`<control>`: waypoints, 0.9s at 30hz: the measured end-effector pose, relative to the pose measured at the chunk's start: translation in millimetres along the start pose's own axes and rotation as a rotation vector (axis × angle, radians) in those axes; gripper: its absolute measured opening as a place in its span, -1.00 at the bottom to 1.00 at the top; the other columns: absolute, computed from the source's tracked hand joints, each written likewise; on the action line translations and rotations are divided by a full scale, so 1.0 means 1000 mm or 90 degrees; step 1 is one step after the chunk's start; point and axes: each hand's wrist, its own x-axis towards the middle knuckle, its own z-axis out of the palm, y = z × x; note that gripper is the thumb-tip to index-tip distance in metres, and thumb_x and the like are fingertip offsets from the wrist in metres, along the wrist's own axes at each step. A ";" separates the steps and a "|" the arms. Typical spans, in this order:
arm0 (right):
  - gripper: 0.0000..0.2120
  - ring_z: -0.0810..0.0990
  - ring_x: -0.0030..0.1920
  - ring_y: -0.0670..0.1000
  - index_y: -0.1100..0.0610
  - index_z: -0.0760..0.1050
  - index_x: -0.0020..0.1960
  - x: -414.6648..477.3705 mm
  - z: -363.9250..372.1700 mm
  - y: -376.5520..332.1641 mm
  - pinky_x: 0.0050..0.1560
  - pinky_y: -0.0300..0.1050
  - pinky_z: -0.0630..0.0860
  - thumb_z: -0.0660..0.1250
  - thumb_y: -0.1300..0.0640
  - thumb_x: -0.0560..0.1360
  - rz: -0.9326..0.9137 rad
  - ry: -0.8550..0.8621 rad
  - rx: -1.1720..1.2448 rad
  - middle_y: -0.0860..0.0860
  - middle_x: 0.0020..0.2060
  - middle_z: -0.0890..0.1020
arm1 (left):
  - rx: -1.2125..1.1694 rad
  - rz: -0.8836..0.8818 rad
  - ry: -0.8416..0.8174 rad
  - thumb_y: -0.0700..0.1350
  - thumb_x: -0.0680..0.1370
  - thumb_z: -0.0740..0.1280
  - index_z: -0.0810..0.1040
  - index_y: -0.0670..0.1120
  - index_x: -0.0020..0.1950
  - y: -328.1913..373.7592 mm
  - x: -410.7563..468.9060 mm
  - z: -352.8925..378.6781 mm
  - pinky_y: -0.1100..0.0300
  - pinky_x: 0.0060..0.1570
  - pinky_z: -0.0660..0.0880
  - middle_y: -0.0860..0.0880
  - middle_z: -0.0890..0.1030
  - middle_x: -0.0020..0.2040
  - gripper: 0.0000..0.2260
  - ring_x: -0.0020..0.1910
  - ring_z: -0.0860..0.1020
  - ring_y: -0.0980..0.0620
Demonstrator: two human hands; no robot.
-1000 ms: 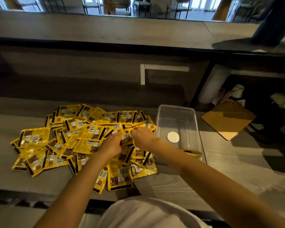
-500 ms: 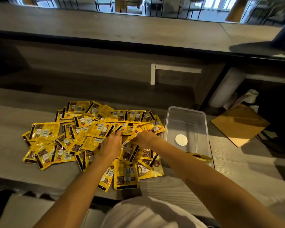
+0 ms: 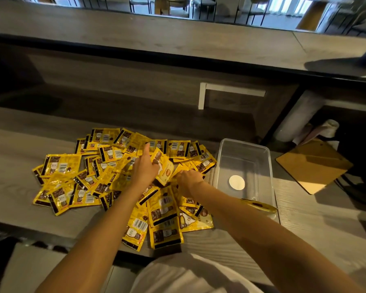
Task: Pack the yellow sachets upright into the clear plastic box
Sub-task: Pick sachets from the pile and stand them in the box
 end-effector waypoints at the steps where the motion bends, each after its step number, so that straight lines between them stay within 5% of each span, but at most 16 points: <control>1: -0.63 0.45 0.30 0.20 0.23 0.32 0.37 0.000 0.001 0.002 0.25 0.10 0.48 0.14 0.14 0.60 -0.004 0.018 -0.002 0.16 0.31 0.45 | 0.042 0.003 -0.044 -0.26 0.51 0.32 0.07 0.03 0.52 0.001 0.001 -0.002 0.06 -0.03 0.46 -0.23 0.44 0.28 -0.33 0.21 0.47 -0.18; 4: -0.67 0.49 0.25 0.16 0.25 0.34 0.34 -0.003 -0.004 0.009 0.17 -0.02 0.48 0.16 0.22 0.59 -0.006 0.071 0.027 0.16 0.25 0.49 | 0.188 0.070 -0.137 -0.20 0.49 0.35 0.19 0.04 0.47 0.000 0.002 -0.003 0.04 -0.06 0.53 -0.19 0.52 0.20 -0.40 0.06 0.54 -0.16; 8: -0.74 0.55 0.17 0.19 0.26 0.44 0.24 -0.006 -0.016 0.014 0.10 -0.01 0.51 0.17 0.21 0.59 0.025 0.132 0.164 0.18 0.14 0.56 | 0.194 0.080 -0.118 -0.18 0.48 0.39 0.45 -0.09 0.19 0.001 0.005 0.000 0.06 -0.08 0.53 -0.14 0.56 0.11 -0.69 0.02 0.56 -0.13; 13: -0.63 0.54 -0.18 0.14 0.23 0.47 -0.28 -0.007 -0.033 0.036 -0.19 -0.03 0.46 0.13 0.07 0.61 0.100 0.221 0.465 0.16 -0.22 0.53 | 0.109 0.030 -0.046 -0.33 0.44 0.36 0.43 -0.11 -0.02 0.017 0.011 -0.009 0.13 -0.31 0.46 -0.12 0.55 -0.05 -0.79 -0.14 0.54 -0.05; 15: -0.73 0.59 -0.16 0.18 0.30 0.57 -0.14 -0.012 -0.040 0.051 -0.15 0.03 0.52 0.21 0.15 0.56 0.122 0.271 0.551 0.22 -0.18 0.62 | 0.065 0.032 -0.019 -0.35 0.44 0.33 0.39 -0.08 -0.02 0.029 0.013 -0.017 0.19 -0.38 0.41 -0.11 0.52 -0.06 -0.76 -0.12 0.53 -0.05; 20: -0.88 0.64 0.02 0.10 0.24 0.59 -0.02 -0.031 -0.052 0.087 0.05 0.08 0.60 0.33 0.24 0.48 0.190 0.402 0.709 0.16 -0.03 0.67 | -0.164 0.035 -0.114 -0.43 0.42 0.34 0.32 -0.07 0.37 0.066 0.009 -0.032 0.20 -0.30 0.51 -0.11 0.54 -0.05 -0.42 -0.16 0.56 -0.01; 23: -0.88 0.62 0.05 0.09 0.26 0.54 -0.01 -0.046 -0.049 0.111 0.07 0.07 0.60 0.34 0.28 0.45 0.244 0.433 0.775 0.15 -0.01 0.65 | -0.232 0.010 -0.170 -0.44 0.44 0.27 0.51 -0.11 0.20 0.086 0.001 -0.024 0.30 -0.42 0.47 -0.06 0.54 -0.16 -0.60 -0.30 0.50 0.09; 27: -0.91 0.62 0.00 0.17 0.17 0.45 -0.22 -0.067 -0.033 0.138 0.01 0.19 0.60 0.33 0.25 0.45 0.323 0.477 0.838 0.18 -0.12 0.61 | -0.311 0.028 -0.196 -0.31 0.51 0.26 0.48 -0.06 0.05 0.104 -0.014 0.008 0.03 -0.11 0.58 -0.11 0.57 -0.02 -0.80 -0.12 0.60 -0.03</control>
